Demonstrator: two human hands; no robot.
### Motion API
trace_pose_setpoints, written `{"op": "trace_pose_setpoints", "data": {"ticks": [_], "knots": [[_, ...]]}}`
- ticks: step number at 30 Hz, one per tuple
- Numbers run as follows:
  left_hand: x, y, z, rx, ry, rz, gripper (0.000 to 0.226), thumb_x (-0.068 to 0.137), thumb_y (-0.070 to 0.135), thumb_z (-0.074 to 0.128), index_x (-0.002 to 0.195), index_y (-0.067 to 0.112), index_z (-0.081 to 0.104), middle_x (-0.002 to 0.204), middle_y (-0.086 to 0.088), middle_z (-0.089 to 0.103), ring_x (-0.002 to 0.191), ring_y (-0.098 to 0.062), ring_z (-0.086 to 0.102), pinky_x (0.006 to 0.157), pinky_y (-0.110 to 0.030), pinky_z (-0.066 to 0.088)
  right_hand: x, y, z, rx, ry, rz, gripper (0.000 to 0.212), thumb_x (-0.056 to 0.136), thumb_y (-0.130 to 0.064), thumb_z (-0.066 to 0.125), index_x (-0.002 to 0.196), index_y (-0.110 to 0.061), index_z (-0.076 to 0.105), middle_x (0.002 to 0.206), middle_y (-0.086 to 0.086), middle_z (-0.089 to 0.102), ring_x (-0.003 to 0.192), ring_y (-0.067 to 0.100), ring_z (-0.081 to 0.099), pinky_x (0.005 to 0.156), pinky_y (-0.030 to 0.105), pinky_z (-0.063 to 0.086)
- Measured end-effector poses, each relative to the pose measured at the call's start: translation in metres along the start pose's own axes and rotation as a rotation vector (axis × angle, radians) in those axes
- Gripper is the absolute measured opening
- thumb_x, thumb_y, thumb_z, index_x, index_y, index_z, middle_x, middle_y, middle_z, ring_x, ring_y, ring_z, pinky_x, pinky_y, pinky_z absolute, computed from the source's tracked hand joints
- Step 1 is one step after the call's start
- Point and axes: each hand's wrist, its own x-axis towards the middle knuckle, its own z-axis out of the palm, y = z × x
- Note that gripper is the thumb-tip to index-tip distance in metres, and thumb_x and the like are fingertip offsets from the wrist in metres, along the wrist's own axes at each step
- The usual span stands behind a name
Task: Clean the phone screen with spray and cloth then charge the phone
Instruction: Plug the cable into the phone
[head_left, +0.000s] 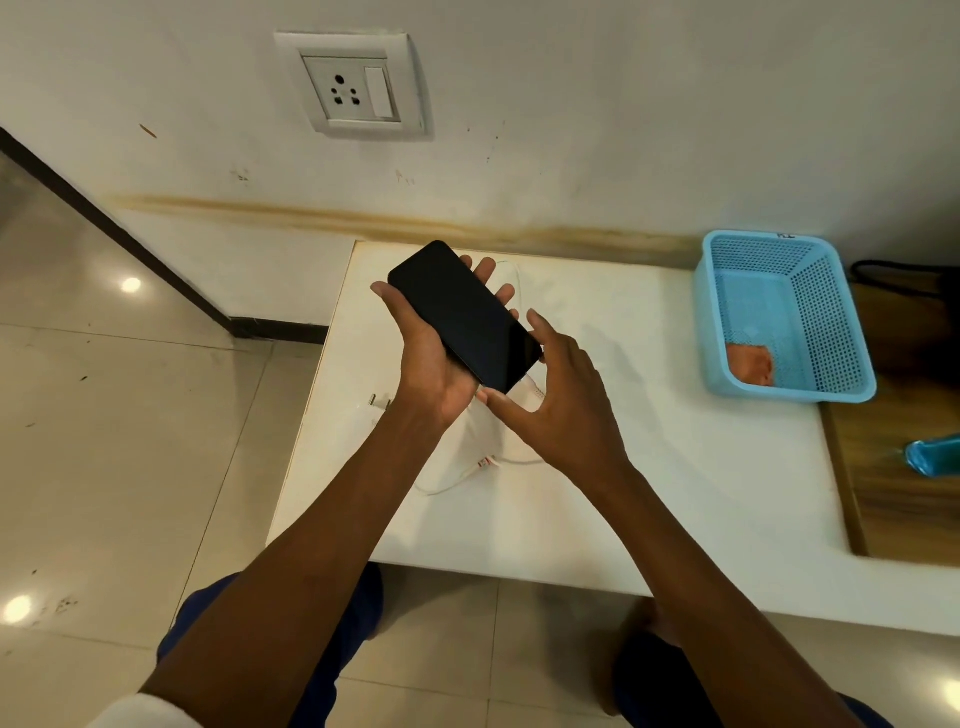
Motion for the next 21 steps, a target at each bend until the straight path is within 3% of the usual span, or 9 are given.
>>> {"op": "trace_pose_setpoints", "data": {"ticks": [4, 8, 10, 13, 17, 21], "knots": [[-0.001, -0.004, 0.003, -0.008, 0.003, -0.042, 0.087, 0.085, 0.079, 0.023, 0.149, 0.021, 0.037, 0.146, -0.005, 0.051, 0.131, -0.031, 0.052, 0.105, -0.048, 0.045, 0.0, 0.002, -0.003, 0.05, -0.003, 0.03, 0.095, 0.073, -0.076, 0.058, 0.151, -0.034, 0.022, 0.148, -0.007, 0.045, 0.132, 0.016, 0.046, 0.106, 0.044, 0.047], [-0.001, -0.001, -0.001, -0.037, 0.002, -0.093, 0.072, 0.098, 0.064, 0.029, 0.149, 0.014, 0.039, 0.149, -0.01, 0.047, 0.135, -0.031, 0.046, 0.113, -0.048, 0.036, -0.002, 0.006, -0.01, 0.072, 0.045, 0.063, 0.093, 0.072, -0.072, 0.06, 0.149, -0.035, 0.024, 0.146, -0.009, 0.047, 0.129, 0.013, 0.048, 0.103, 0.041, 0.048], [0.001, 0.003, -0.005, 0.01, 0.01, -0.101, 0.063, 0.102, 0.055, 0.031, 0.148, 0.012, 0.04, 0.145, -0.013, 0.051, 0.132, -0.031, 0.05, 0.109, -0.047, 0.041, -0.002, 0.012, -0.014, 0.076, 0.081, 0.068, 0.09, 0.072, -0.067, 0.063, 0.147, -0.034, 0.026, 0.143, -0.008, 0.05, 0.126, 0.013, 0.051, 0.101, 0.042, 0.049], [0.004, 0.007, -0.008, 0.155, 0.029, -0.12, 0.062, 0.103, 0.054, 0.028, 0.146, 0.012, 0.043, 0.134, -0.008, 0.061, 0.121, -0.027, 0.06, 0.099, -0.042, 0.05, -0.002, 0.025, -0.02, 0.051, 0.107, 0.081, 0.086, 0.074, -0.059, 0.07, 0.145, -0.031, 0.03, 0.142, -0.006, 0.051, 0.124, 0.015, 0.054, 0.101, 0.041, 0.051], [0.006, 0.006, -0.01, 0.435, 0.107, -0.156, 0.067, 0.1, 0.06, 0.028, 0.139, 0.012, 0.051, 0.128, -0.007, 0.066, 0.116, -0.027, 0.064, 0.104, -0.043, 0.048, -0.006, 0.042, -0.025, -0.008, 0.125, 0.107, 0.078, 0.075, -0.051, 0.076, 0.14, -0.03, 0.037, 0.137, -0.009, 0.052, 0.119, 0.012, 0.053, 0.095, 0.027, 0.047], [0.004, 0.003, -0.01, 0.714, 0.199, -0.128, 0.064, 0.1, 0.059, 0.03, 0.129, 0.011, 0.06, 0.116, -0.008, 0.071, 0.103, -0.027, 0.069, 0.096, -0.039, 0.053, -0.013, 0.054, -0.031, -0.054, 0.167, 0.135, 0.069, 0.075, -0.047, 0.076, 0.133, -0.029, 0.042, 0.13, -0.009, 0.055, 0.111, 0.01, 0.054, 0.089, 0.024, 0.045]]}}
